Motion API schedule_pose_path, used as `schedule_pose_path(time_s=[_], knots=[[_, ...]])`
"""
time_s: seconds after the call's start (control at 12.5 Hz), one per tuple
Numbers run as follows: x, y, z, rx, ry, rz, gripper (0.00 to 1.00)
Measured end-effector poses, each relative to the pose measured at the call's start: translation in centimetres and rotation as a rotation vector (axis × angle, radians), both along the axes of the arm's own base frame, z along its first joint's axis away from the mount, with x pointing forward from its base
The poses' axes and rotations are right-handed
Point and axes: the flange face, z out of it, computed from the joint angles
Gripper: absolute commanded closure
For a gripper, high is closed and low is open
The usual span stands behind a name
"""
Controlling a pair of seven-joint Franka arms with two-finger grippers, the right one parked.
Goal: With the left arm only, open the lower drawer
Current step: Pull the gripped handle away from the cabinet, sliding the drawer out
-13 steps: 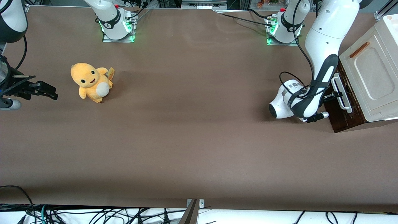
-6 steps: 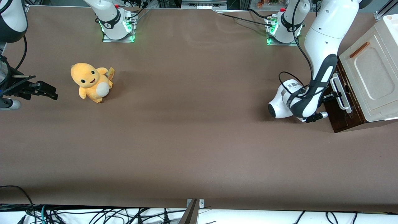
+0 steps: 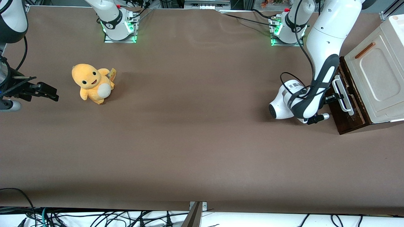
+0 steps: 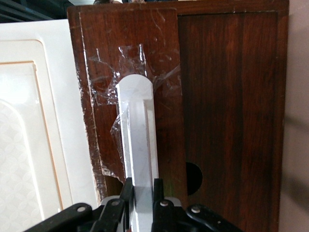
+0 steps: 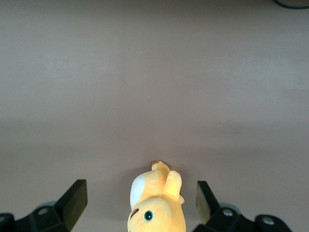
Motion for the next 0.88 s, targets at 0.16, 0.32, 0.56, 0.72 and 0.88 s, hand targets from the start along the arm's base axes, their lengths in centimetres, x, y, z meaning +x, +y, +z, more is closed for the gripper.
schedule_pose_path(time_s=[0.16, 0.32, 0.56, 0.72, 0.88], knots=[[0.0, -0.3, 0.0, -0.001, 0.0, -0.004, 0.95], [-0.1, -1.1, 0.1, -0.007, 0.0, -0.003, 0.96], [-0.2, -2.2, 0.3, -0.013, 0.001, -0.01, 0.95], [-0.2, -2.5, 0.4, -0.017, -0.001, -0.006, 0.95], [-0.1, -2.9, 0.5, -0.025, -0.005, -0.005, 0.96]])
